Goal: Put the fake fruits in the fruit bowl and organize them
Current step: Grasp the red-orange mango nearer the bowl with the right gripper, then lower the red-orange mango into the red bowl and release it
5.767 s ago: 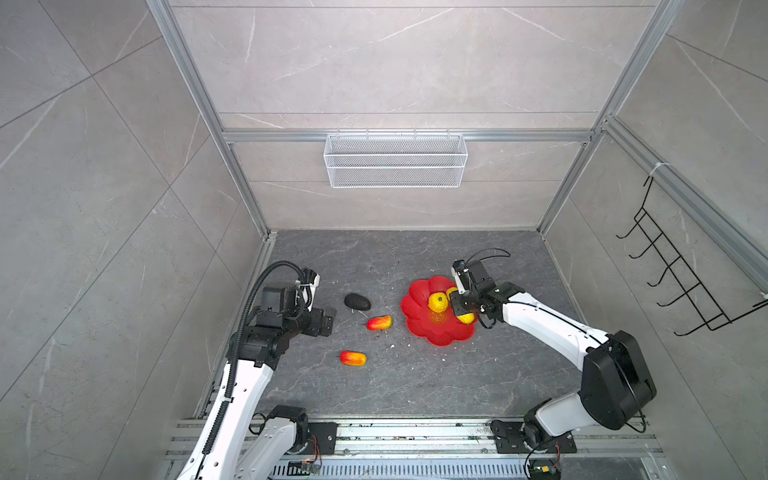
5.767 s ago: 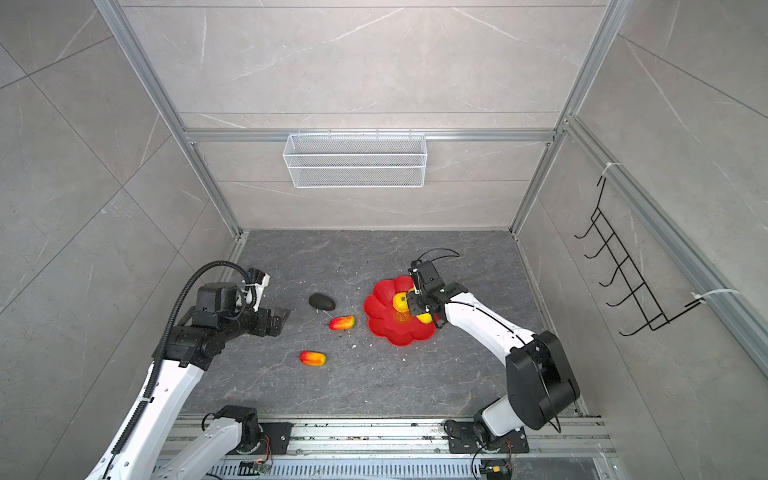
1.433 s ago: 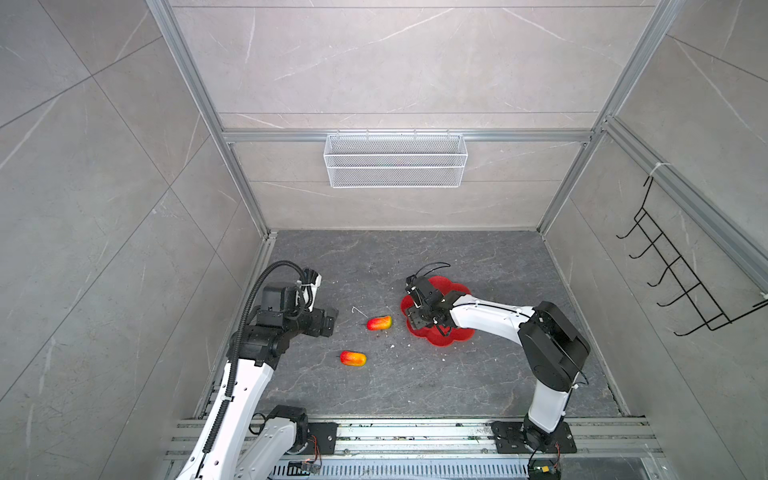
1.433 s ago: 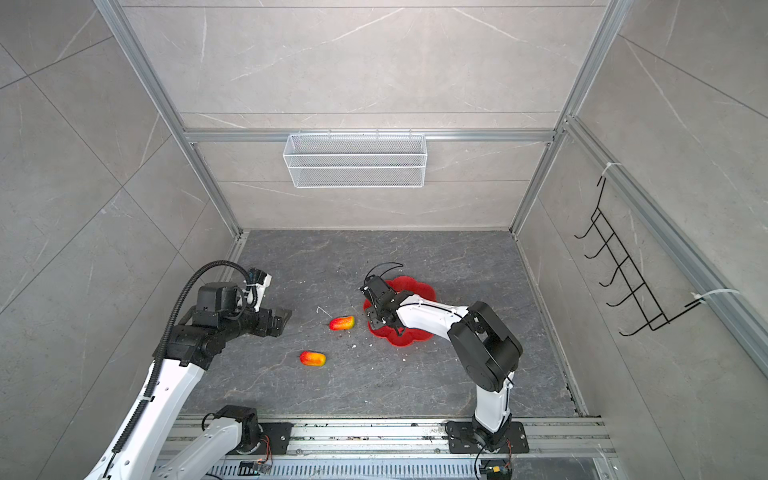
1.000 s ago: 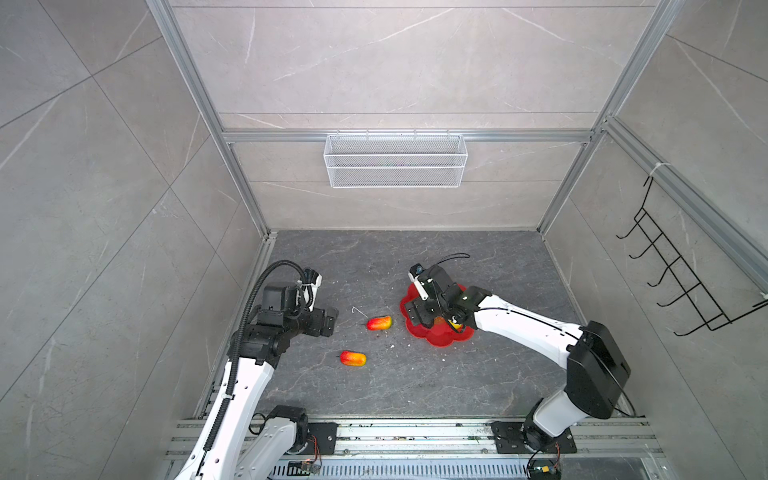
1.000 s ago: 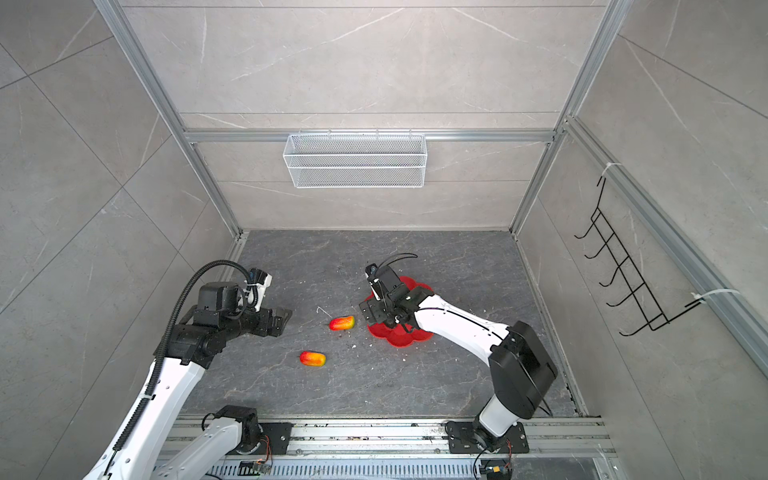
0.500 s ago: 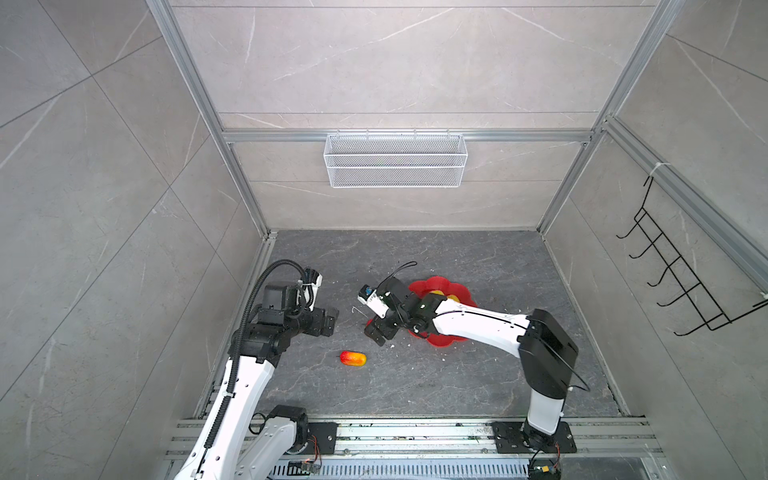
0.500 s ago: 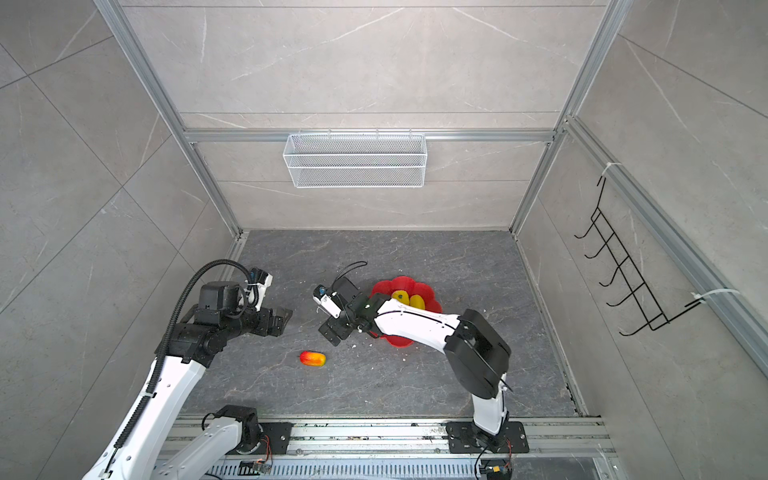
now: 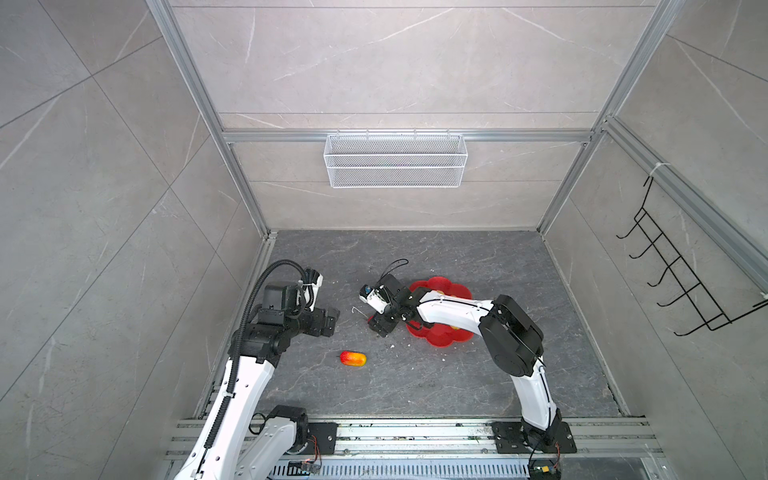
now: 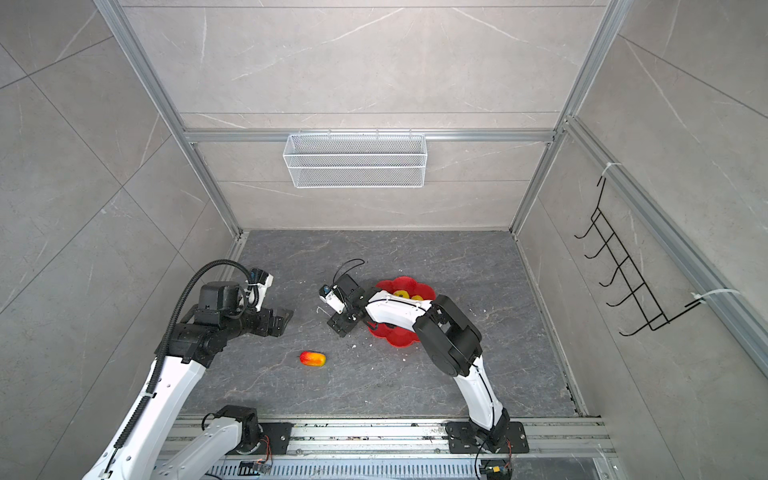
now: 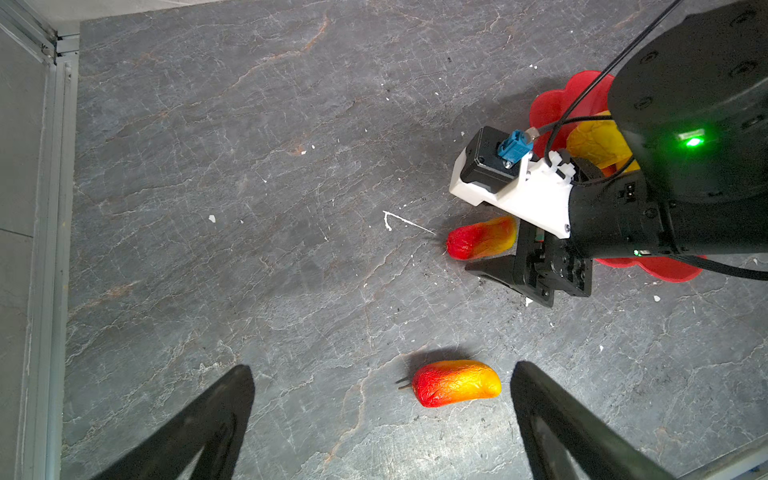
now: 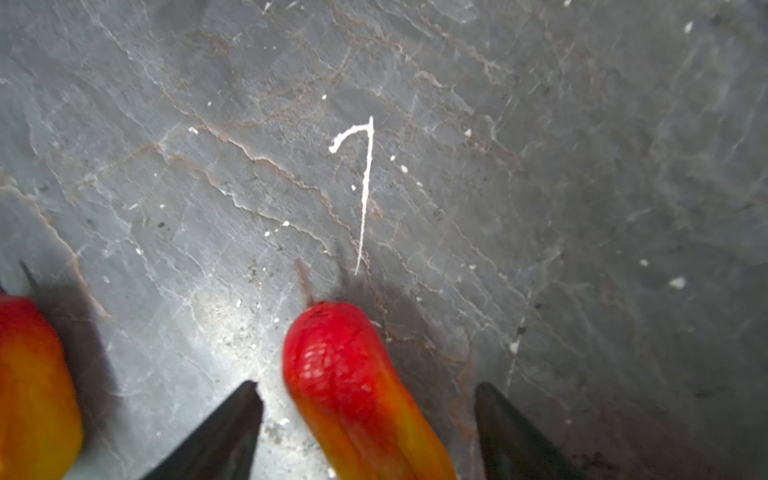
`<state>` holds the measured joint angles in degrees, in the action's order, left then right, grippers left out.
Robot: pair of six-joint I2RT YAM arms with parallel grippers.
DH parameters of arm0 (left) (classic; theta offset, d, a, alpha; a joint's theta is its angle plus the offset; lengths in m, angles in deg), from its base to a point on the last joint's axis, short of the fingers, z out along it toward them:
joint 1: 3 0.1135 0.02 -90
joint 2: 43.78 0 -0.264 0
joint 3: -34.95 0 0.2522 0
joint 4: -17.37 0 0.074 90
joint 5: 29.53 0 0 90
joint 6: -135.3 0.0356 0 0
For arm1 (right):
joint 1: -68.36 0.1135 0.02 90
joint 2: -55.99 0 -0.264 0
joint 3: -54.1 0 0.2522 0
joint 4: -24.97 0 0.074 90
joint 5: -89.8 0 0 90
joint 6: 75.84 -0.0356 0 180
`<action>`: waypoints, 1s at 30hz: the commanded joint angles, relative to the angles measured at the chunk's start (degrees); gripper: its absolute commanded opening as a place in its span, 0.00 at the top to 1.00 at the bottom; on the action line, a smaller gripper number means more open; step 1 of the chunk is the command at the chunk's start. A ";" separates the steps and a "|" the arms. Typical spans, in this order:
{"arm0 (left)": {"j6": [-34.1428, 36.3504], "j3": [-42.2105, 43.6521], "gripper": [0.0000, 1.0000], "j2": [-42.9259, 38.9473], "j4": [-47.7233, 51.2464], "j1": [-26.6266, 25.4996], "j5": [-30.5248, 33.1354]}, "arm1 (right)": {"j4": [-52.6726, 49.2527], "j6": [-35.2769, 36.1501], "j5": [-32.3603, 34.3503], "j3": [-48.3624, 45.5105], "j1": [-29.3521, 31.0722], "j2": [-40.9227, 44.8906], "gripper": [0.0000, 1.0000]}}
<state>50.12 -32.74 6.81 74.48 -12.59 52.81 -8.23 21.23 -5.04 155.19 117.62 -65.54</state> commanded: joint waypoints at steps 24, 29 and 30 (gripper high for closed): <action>0.76 -1.23 0.00 -0.29 -0.38 0.36 -0.51 | -0.02 -3.50 0.60 -12.36 -1.77 25.18 0.81; 0.72 -1.23 0.00 -0.28 -0.45 0.38 -0.68 | -5.78 -5.92 7.02 -19.22 -6.32 34.93 0.83; 0.72 -1.24 0.00 -0.32 -0.38 0.36 -0.69 | -6.73 -6.26 7.47 -20.73 -7.50 36.25 0.83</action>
<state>50.12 -32.74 6.81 74.50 -12.59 52.77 -9.10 17.54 -2.05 138.65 112.48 -31.55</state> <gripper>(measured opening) 0.999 0.270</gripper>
